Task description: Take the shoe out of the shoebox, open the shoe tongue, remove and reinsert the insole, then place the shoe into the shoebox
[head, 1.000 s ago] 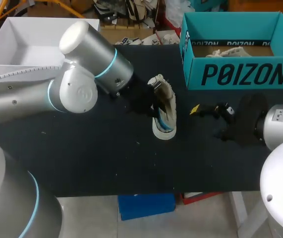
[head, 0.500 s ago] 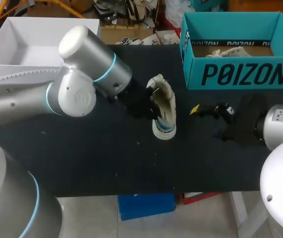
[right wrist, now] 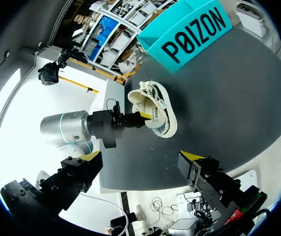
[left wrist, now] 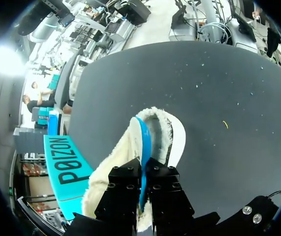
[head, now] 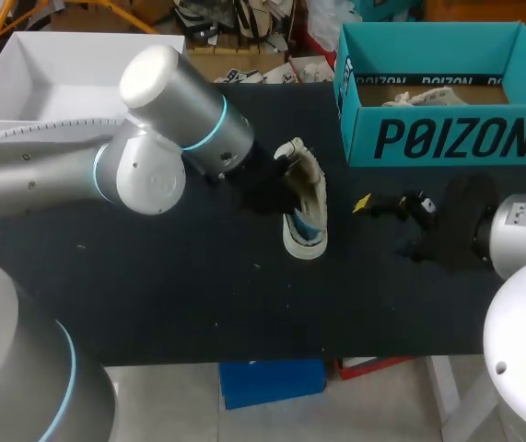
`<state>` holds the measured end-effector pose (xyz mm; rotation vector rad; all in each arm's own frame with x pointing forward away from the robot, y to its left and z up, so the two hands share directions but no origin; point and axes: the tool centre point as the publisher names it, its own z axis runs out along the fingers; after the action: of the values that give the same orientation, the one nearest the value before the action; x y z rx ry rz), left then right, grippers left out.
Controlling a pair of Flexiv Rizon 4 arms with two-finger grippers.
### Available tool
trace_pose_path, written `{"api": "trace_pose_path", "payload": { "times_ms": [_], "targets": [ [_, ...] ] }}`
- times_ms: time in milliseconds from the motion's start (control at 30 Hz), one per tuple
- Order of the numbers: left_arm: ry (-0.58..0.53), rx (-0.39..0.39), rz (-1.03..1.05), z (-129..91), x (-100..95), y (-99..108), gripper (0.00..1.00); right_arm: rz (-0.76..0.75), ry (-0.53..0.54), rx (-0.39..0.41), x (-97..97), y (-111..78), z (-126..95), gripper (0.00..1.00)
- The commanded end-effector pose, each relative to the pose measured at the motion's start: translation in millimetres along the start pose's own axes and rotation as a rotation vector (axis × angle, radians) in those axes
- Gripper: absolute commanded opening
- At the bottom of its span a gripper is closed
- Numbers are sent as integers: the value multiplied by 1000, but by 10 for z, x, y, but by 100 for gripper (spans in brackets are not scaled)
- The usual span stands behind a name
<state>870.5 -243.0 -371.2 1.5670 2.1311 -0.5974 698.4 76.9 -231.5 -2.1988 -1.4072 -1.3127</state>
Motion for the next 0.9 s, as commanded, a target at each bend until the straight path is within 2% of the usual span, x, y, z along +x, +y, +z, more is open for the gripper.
{"api": "trace_pose_path", "payload": {
  "times_ms": [33, 233, 333, 467, 500, 633, 667, 700, 767, 900],
  "targets": [
    [22, -19, -11, 49, -13, 56, 0, 15, 39, 58, -73, 2, -6, 100],
    [36, -39, -18, 72, -13, 110, 0, 15, 39, 58, -73, 2, -6, 100],
    [29, -9, -17, 89, -40, 69, 0, 15, 39, 58, -73, 2, -6, 100],
    [-3, 54, -32, 56, -59, -30, 89, 15, 39, 58, -73, 2, -6, 100],
    [-3, 61, -29, 34, -62, -53, 100, 15, 39, 58, -73, 2, -6, 100],
    [-55, 122, -42, -129, -79, -95, 100, 15, 39, 58, -73, 2, -6, 100],
    [-70, 137, -52, -194, -87, -132, 90, 15, 39, 58, -73, 2, -6, 100],
    [-67, 128, -40, -254, -91, -155, 74, 15, 39, 58, -73, 2, -6, 100],
    [-84, 132, -38, -358, -100, -182, 75, 15, 39, 58, -73, 2, -6, 100],
    [-79, 113, -19, -453, -121, -162, 50, 15, 39, 58, -73, 2, -6, 100]
  ]
}}
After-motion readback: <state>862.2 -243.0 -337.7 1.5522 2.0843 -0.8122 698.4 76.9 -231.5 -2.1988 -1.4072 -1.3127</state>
